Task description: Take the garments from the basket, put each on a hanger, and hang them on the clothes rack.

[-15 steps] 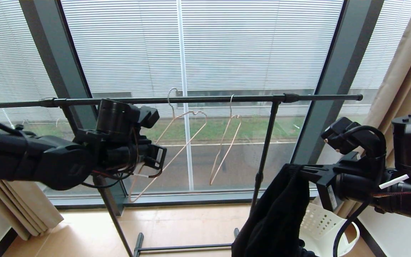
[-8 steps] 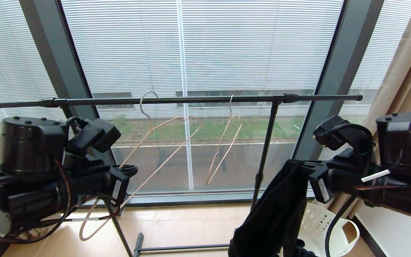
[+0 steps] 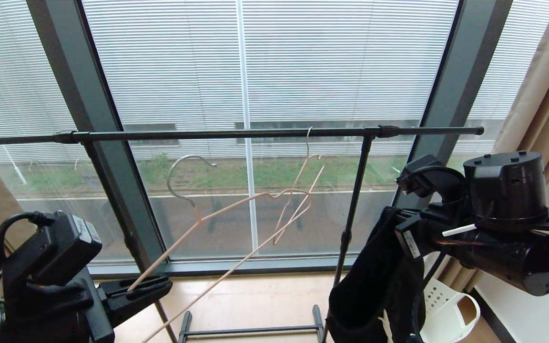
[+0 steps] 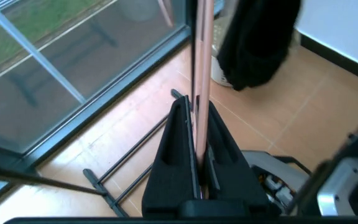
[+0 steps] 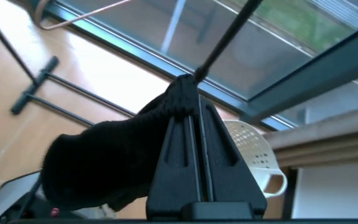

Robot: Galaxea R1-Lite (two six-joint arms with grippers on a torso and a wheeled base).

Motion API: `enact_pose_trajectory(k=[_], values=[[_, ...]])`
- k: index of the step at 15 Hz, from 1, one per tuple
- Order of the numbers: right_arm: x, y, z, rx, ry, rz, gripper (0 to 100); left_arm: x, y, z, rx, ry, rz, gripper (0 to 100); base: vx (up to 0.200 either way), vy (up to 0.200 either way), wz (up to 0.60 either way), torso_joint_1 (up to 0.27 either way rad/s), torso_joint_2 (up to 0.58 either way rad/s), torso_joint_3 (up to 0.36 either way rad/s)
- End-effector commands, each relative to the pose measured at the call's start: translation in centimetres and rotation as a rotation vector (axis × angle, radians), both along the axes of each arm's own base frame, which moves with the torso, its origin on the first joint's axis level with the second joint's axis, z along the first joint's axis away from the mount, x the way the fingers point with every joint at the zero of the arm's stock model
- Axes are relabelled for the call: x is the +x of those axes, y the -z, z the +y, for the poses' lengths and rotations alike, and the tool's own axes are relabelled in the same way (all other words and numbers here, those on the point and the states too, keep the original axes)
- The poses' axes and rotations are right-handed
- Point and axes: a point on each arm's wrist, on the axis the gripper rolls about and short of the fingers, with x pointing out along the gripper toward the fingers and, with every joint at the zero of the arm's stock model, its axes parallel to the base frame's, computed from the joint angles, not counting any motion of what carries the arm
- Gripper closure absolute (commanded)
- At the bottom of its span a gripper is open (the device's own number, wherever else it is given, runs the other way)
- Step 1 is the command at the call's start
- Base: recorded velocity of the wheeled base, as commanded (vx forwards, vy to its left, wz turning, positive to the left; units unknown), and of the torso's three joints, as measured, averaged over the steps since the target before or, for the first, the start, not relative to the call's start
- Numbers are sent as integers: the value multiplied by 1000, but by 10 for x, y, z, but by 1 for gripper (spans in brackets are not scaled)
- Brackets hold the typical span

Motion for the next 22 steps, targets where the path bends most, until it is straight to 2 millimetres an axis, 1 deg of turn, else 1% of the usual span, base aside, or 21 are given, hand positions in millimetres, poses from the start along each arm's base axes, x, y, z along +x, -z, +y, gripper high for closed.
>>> enact_pose_trajectory(k=[1,3,6,9,10,13,16,18,20,22], values=[[4,2,3,-6,3,3,100,-10,4,-4,10,65,-1,100,0,0,0,0,0,0],[7,-6,4,4,5,-19,100,-11,9,-18,30,150,27,100,0,0,0,0,0,0],[9,-13,6,13,7,-38,100,-6,17,-36,62,218,67,100,0,0,0,0,0,0],[4,-15,11,17,-16,-44,100,6,23,-46,61,220,63,100,0,0,0,0,0,0],[1,-14,14,14,-31,-41,100,14,25,-53,60,217,59,100,0,0,0,0,0,0],[-7,-12,22,-2,-48,-41,100,27,34,-63,58,217,57,100,0,0,0,0,0,0],[-14,-11,33,-17,-74,-47,100,35,41,-70,56,215,54,100,0,0,0,0,0,0],[-18,-10,38,-25,-82,-48,100,37,41,-72,56,215,55,100,0,0,0,0,0,0],[-27,-10,48,-35,-107,-60,100,38,39,-73,54,212,49,100,0,0,0,0,0,0],[-38,-9,56,-43,-142,-64,100,38,39,-72,70,173,35,100,0,0,0,0,0,0]])
